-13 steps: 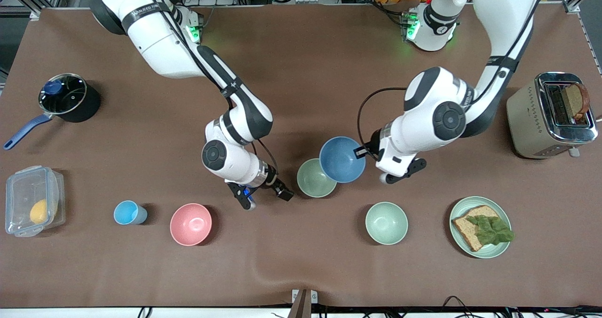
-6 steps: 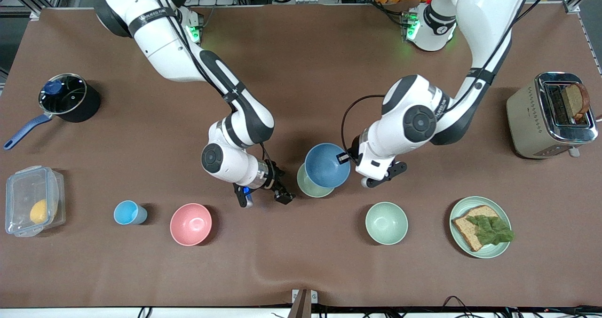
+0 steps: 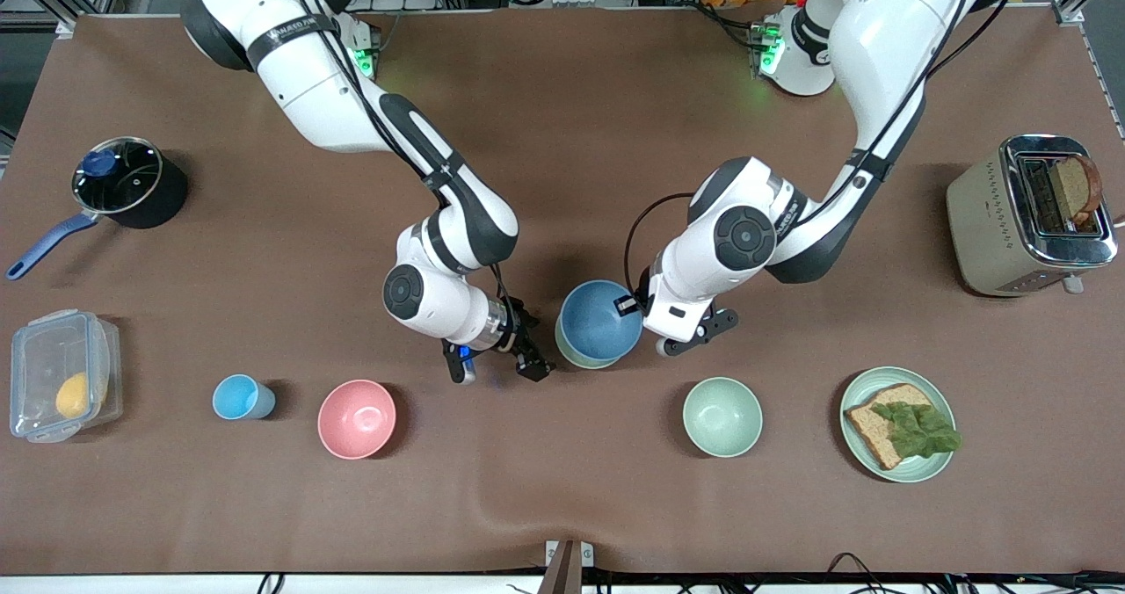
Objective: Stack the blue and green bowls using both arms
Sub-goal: 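Open the left gripper and release the blue bowl inside the green bowl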
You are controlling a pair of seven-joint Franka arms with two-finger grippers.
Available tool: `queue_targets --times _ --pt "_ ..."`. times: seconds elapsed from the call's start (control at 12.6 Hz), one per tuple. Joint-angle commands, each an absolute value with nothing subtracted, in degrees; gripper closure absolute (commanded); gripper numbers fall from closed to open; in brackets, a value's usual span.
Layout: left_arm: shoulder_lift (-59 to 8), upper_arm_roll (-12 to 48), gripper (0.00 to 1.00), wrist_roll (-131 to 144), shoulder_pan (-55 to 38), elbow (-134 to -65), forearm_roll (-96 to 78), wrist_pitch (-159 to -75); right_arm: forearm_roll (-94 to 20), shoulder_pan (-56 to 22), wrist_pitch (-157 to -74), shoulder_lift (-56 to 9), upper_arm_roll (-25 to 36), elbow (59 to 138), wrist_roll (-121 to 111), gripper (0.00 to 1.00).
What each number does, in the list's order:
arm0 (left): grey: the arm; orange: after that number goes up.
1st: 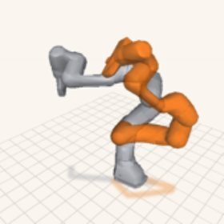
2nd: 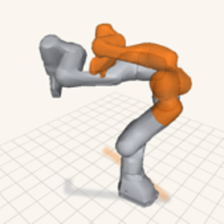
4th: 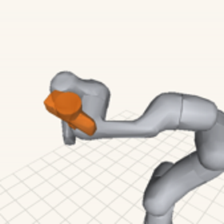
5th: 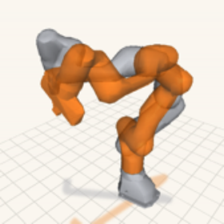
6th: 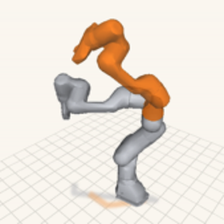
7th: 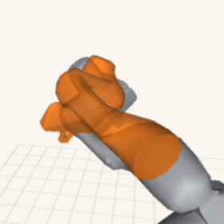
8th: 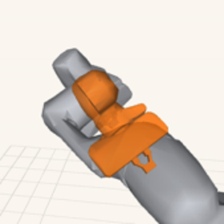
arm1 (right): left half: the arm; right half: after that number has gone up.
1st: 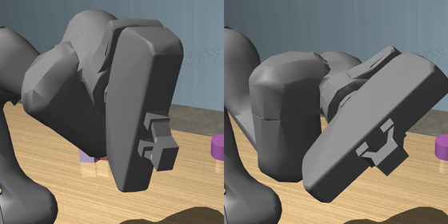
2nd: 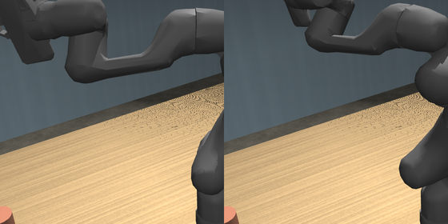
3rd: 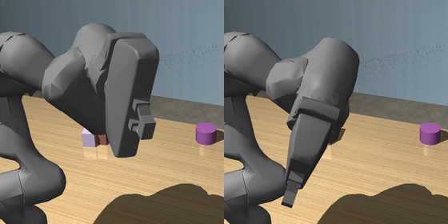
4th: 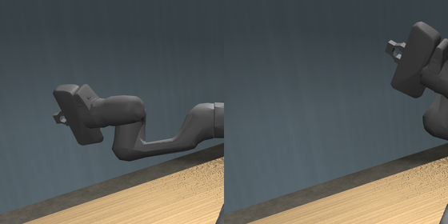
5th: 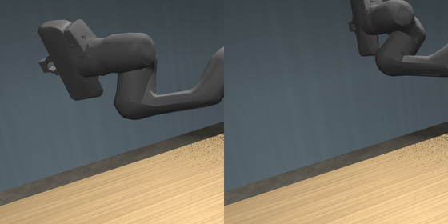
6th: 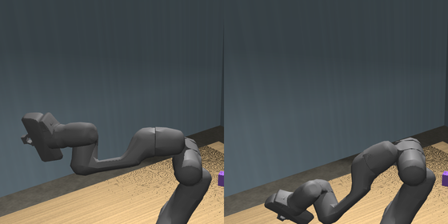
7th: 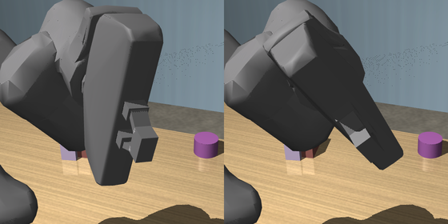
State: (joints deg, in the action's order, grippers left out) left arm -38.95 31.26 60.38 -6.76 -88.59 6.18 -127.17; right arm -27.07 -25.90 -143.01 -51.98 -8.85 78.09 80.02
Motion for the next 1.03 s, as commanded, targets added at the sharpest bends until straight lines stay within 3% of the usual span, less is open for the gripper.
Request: queue_targets --times 0.0,0.95 --pt "-40.95 30.33 1.0 62.93 -8.43 -87.45 9.22 -128.93 -28.65 -27.25 -144.84 -52.56 -8.26 78.22 82.0 0.0" --pt "-44.21 28.56 1.0 63.02 -10.02 -87.54 9.67 -132.89 -28.48 -28.21 -147.22 -52.65 -7.91 78.49 84.2 0.0"
